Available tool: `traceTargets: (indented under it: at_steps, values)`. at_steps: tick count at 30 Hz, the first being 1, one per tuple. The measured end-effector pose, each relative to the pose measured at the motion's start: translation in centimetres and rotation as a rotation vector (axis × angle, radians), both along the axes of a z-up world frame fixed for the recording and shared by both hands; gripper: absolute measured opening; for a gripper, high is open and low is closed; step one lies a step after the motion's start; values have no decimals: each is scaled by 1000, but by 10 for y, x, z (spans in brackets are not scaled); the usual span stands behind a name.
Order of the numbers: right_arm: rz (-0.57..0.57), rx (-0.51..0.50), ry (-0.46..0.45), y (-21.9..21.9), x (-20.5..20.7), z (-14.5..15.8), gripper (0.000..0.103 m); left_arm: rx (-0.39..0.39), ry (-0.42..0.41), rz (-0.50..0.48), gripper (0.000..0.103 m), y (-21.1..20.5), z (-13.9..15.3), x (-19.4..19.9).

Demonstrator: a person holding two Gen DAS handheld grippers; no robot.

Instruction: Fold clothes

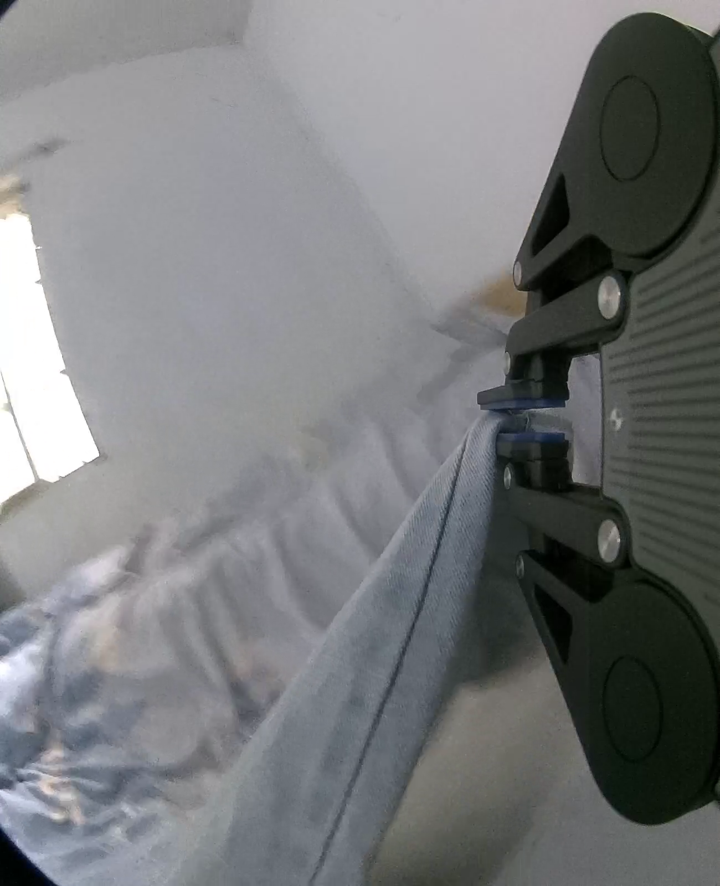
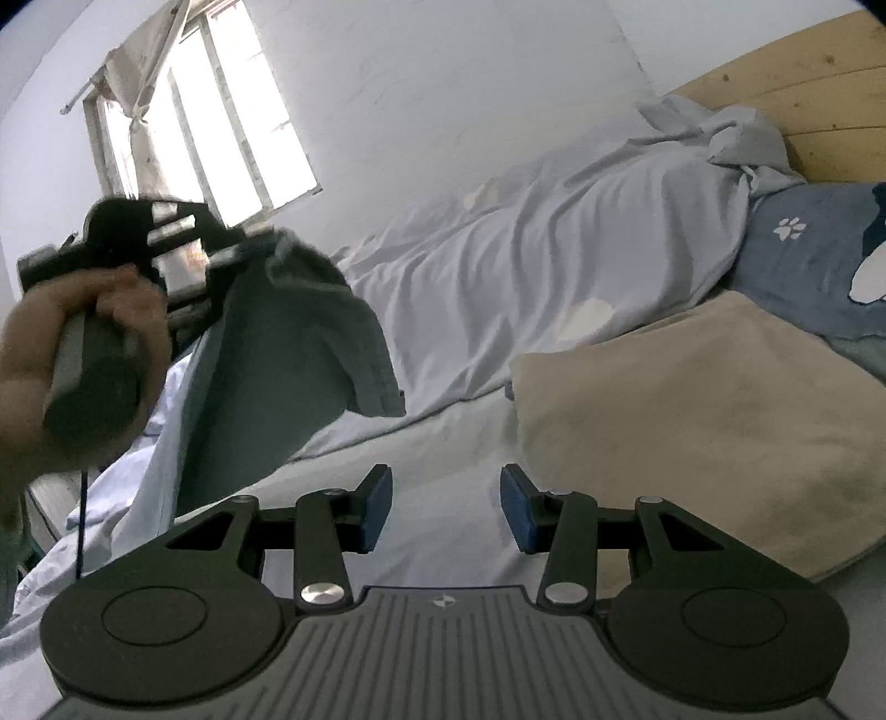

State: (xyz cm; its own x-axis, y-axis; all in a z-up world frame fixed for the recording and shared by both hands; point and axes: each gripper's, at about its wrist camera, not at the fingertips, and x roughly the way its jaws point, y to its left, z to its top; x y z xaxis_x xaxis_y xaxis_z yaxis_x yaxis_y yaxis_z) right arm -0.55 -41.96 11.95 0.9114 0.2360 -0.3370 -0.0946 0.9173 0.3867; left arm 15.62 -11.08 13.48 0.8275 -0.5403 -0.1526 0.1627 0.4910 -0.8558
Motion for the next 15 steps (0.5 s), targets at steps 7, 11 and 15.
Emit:
traceTargets:
  at_steps: [7, 11, 15]
  values:
    - [-27, -19, 1, -7, -6, 1, 45, 119, 275, -99, 5, -25, -90, -32]
    - [-30, -50, 10, -9, -7, 0, 45, 171, 359, -122, 5, -24, -112, -45]
    - [-41, -47, 24, -11, -3, -1, 45, 256, 436, -151, 9, -23, -128, -47]
